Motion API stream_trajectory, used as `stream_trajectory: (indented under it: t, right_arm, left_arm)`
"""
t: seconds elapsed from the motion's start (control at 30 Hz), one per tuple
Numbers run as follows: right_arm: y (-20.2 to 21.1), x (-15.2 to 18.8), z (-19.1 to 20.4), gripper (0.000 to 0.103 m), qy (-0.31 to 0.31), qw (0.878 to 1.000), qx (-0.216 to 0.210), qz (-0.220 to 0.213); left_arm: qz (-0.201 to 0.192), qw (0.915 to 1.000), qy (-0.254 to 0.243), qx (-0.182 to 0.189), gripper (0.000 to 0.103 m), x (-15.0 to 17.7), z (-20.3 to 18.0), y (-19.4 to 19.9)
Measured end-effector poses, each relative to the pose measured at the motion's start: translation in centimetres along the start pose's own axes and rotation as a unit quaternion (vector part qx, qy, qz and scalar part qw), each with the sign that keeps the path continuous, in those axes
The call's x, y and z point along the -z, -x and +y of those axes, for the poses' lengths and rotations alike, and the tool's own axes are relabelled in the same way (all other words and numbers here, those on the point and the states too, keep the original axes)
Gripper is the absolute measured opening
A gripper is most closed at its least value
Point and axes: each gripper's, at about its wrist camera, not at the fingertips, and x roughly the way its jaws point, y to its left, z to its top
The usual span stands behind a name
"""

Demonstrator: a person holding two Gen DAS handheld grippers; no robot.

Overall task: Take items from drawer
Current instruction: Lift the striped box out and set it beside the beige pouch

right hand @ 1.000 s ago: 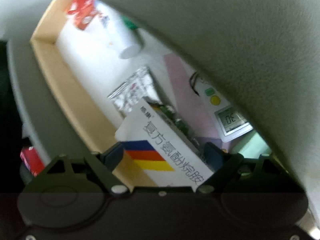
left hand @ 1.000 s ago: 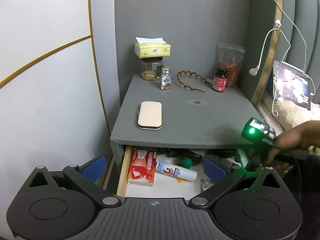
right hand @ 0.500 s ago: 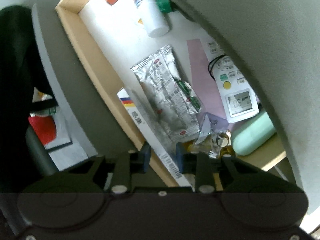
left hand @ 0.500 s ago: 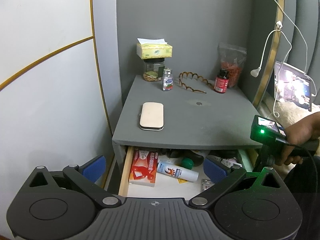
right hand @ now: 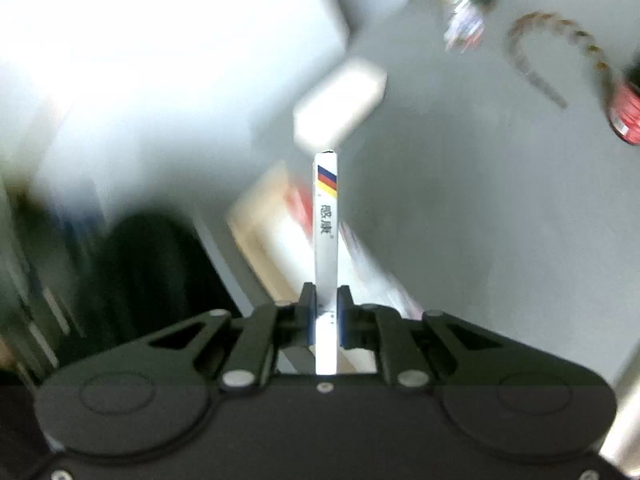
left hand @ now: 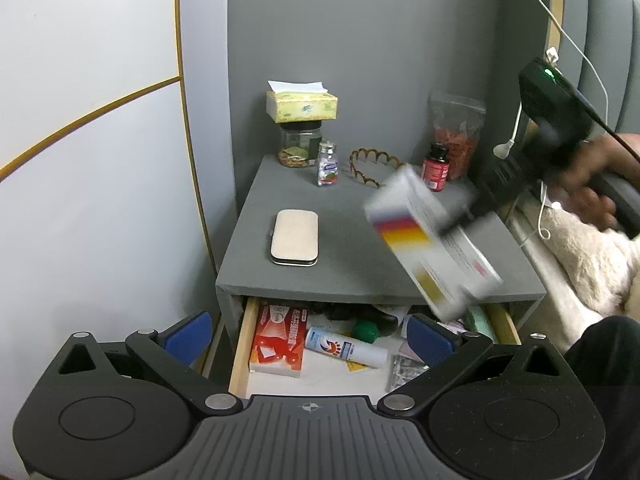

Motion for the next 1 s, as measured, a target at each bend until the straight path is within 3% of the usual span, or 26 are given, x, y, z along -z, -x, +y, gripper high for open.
stream_trajectory:
  t: [0.07,0.1,0.2,0.23,0.33,0.43,0.53,0.6,0.9,1.0]
  right_arm:
    - [0.3,-1.0,-1.2,0.009,-0.056,0.998,-0.017,-0.039]
    - [-0.7,-1.1,-3.1,0.009,-0.114,0.991,-0.02,-0.066]
    - [-3.7,-0.3,-6.2,0.011,-0.203,0.973,-0.027,-0.104]
    - [-4.7,0.0,-6.6,0.019,-0.214,0.97,-0.015,-0.114]
    - [-5.2,0.1,-5.7,0.049,-0.191,0.974,0.039,-0.117]
    - [-4.7,0.1,-3.4,0.054,-0.135,0.976,0.117,-0.121]
    - [-3.8,0.7,0.3,0.071,-0.054,0.967,0.198,-0.149]
    - [-3.9,0.6,1.9,0.076,-0.026,0.963,0.218,-0.154]
    - [-10.4,0.1,4.0,0.076,-0.072,0.941,0.298,-0.142]
    - [-11.3,0.0,3.9,0.076,-0.073,0.941,0.299,-0.142]
  left_arm:
    - [-0.002,1.0,0.001,-0.002,0.103,0.0,0.1,0.1]
    - [-0.002,1.0,0.002,-0.003,0.103,-0.1,0.2,0.2]
    - [-0.004,1.0,0.002,-0.003,0.103,-0.1,0.2,0.2]
    - [-0.004,1.0,0.002,-0.003,0.103,-0.1,0.2,0.3]
    - [-0.002,1.0,0.002,-0.003,0.103,-0.1,0.2,0.2]
    - [-0.001,1.0,0.001,-0.001,0.103,-0.2,0.2,0.1]
    - [0.001,1.0,0.002,0.002,0.103,-0.2,0.1,0.0]
    - [0.002,1.0,0.001,0.004,0.103,-0.2,0.0,-0.1]
    - [-0.002,1.0,0.002,-0.002,0.103,-0.1,0.3,0.2]
    - [-0.003,1.0,0.004,-0.003,0.103,-0.2,0.5,0.2]
